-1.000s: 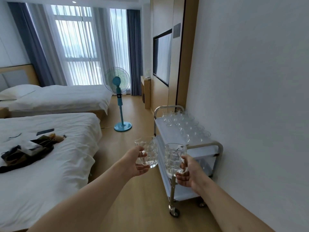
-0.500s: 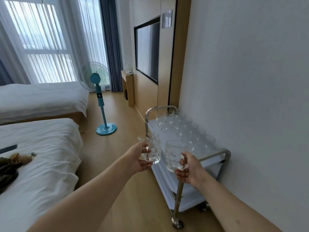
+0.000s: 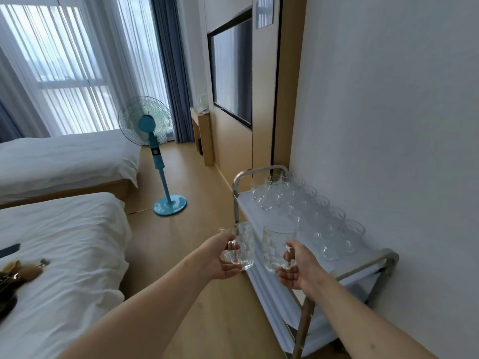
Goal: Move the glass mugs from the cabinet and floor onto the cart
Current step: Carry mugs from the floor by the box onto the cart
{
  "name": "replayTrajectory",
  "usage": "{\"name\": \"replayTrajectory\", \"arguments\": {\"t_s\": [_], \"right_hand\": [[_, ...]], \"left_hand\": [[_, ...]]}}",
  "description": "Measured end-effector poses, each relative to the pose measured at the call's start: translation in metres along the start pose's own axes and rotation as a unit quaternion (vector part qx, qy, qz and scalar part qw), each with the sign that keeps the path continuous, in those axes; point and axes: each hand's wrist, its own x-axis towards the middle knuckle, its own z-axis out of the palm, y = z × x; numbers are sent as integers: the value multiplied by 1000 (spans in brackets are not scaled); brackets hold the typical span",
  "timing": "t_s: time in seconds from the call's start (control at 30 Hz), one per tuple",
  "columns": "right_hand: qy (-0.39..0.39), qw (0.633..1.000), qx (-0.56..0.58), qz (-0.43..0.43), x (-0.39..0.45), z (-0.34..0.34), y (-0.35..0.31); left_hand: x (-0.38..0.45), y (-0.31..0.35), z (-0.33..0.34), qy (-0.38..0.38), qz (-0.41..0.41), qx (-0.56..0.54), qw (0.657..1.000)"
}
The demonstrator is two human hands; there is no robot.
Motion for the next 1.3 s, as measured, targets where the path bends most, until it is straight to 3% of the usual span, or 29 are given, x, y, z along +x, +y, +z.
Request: {"name": "replayTrajectory", "arguments": {"t_s": [0.33,0.7,1.3], "right_hand": [[3,999,36,0,122,4,-86],[52,996,36,66,210,-8,-85],[204,968,115,88,295,41,-64]], "left_hand": [[95,127,42,5,28,52,998],[214,135,66,0,-37,71,997],[383,170,84,-128,-82,140,979]]}}
